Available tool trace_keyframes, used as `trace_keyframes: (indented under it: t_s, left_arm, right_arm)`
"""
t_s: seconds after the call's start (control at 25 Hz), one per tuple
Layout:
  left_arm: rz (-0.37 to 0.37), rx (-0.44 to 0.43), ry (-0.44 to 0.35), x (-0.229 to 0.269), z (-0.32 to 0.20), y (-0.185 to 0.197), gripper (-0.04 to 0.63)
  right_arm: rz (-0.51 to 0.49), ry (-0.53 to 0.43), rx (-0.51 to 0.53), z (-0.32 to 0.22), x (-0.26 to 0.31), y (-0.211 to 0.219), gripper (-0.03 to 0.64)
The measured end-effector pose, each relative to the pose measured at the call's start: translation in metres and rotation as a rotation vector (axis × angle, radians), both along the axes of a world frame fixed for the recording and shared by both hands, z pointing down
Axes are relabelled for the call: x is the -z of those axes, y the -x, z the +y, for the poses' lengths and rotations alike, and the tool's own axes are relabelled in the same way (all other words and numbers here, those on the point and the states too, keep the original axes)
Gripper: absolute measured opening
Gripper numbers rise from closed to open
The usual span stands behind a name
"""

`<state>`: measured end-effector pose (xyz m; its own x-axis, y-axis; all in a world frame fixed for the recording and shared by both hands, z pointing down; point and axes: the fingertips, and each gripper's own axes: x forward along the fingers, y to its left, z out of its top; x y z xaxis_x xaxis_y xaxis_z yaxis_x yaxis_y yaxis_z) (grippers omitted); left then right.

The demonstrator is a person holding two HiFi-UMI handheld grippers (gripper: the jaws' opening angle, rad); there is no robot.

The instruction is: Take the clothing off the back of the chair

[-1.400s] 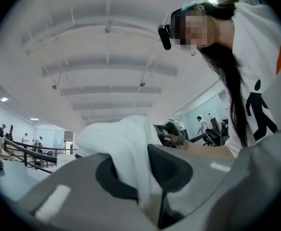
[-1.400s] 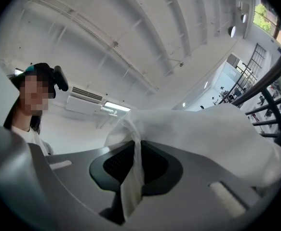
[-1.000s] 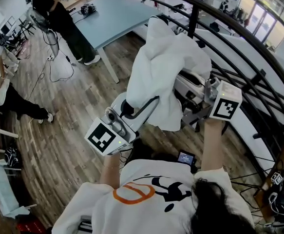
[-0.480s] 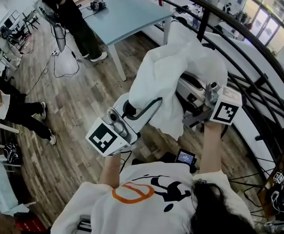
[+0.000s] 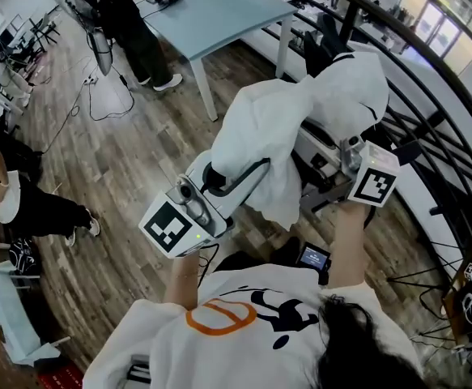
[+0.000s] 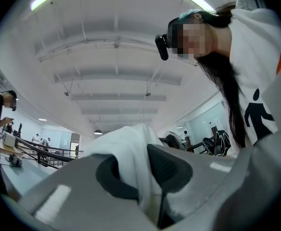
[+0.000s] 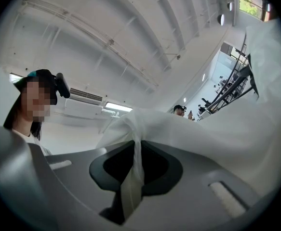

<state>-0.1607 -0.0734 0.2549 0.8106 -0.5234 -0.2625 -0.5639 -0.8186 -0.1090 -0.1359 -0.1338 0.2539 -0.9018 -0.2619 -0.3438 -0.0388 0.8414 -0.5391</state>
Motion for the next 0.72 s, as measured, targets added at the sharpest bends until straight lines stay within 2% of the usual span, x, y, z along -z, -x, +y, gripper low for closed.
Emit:
trace_keyframes:
  t_s: [0.32, 0.52, 0.72]
  left_arm:
    - [0.023, -0.008, 0.038, -0.014, 0.029, 0.042, 0.066]
    - [0.031, -0.002, 0.077, -0.023, 0.039, 0.056, 0.066]
    - [0.03, 0.053, 0.087, -0.032, 0.056, 0.072, 0.066]
  right_arm:
    - [0.065, 0.093, -0.03, 0.03, -0.04, 0.045, 0.06]
    - [0.025, 0.188, 0.007, 0.046, -0.059, 0.064, 0.061]
    - [0.029, 0.216, 0.02, 0.063, -0.073, 0.079, 0.061]
